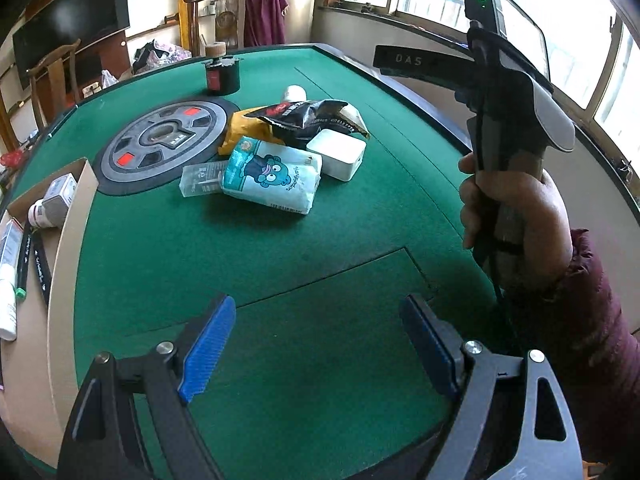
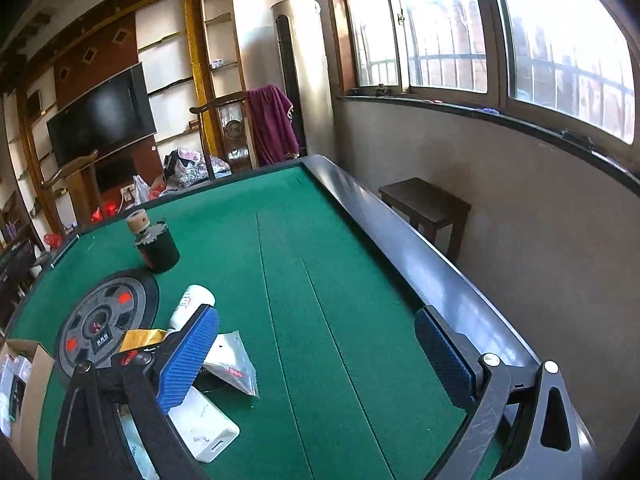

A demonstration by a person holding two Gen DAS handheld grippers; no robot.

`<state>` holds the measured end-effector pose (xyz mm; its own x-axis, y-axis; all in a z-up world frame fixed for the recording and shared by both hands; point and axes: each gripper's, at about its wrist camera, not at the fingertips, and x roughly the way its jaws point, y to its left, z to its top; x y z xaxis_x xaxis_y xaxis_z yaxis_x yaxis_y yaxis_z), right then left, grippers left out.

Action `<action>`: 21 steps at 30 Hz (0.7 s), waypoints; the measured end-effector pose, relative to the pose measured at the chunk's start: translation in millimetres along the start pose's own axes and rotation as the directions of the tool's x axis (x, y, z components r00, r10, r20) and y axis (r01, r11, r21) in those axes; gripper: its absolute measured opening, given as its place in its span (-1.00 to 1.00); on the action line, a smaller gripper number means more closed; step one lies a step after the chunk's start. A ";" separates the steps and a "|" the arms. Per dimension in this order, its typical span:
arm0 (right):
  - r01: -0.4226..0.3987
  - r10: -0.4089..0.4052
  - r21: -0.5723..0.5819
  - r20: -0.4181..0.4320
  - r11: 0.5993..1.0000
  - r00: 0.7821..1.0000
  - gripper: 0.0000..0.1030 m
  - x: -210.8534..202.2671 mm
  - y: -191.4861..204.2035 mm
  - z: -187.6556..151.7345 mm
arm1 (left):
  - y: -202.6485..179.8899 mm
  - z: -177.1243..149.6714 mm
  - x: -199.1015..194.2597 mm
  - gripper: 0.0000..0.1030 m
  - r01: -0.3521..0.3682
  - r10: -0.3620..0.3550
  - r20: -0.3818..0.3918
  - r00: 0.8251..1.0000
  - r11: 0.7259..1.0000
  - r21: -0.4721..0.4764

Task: Organize objects
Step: 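Move the left tool away from the tray toward the loose packets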

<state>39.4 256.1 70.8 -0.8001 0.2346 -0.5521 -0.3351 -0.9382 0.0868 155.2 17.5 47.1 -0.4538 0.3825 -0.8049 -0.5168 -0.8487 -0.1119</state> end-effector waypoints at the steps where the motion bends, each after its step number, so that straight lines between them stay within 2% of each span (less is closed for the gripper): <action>1: 0.000 0.000 -0.008 -0.001 1.000 1.000 0.95 0.6 2.1 -0.2 | 1.4 -0.1 0.3 0.64 0.002 -0.002 -0.001 1.000 1.000 -0.004; 21: 0.010 -0.012 -0.069 -0.031 0.998 0.999 0.96 9.3 14.0 -6.7 | 18.2 2.4 5.4 0.64 0.028 -0.028 -0.003 1.000 0.998 -0.052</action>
<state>30.6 243.5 61.3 -0.7801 0.2378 -0.5788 -0.3079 -0.9511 0.0242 141.6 5.0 42.0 -0.4369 0.4054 -0.8030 -0.4912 -0.8554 -0.1647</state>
